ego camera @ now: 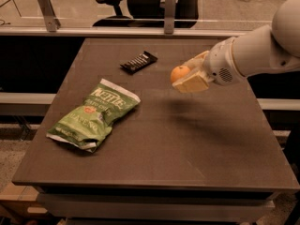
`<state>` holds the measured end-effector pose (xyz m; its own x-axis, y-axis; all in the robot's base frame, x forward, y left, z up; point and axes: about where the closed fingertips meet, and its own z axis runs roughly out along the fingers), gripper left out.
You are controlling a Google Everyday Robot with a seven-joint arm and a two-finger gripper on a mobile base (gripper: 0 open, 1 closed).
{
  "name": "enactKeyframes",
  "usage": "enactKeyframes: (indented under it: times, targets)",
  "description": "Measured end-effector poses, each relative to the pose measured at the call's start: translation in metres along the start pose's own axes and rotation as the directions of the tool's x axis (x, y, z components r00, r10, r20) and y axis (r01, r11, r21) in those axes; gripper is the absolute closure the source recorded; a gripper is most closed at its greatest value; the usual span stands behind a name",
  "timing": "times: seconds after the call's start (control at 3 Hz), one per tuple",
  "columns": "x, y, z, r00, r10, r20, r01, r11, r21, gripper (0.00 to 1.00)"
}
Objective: Move orange near green jalapeno chip bag
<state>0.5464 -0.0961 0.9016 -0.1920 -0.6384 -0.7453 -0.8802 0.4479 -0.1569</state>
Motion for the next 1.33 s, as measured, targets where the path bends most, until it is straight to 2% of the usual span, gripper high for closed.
enactKeyframes:
  times: [0.33,0.67,1.33]
  targets:
    - [0.001,0.023,0.001,0.999,-0.020,-0.033,0.018,0.9989,-0.044,1.00]
    - [0.004,0.040,0.007,0.999,-0.031,-0.032,0.028,0.9951,-0.094,1.00]
    - [0.011,0.064,0.028,0.998,-0.050,0.033,0.056,0.9784,-0.199,1.00]
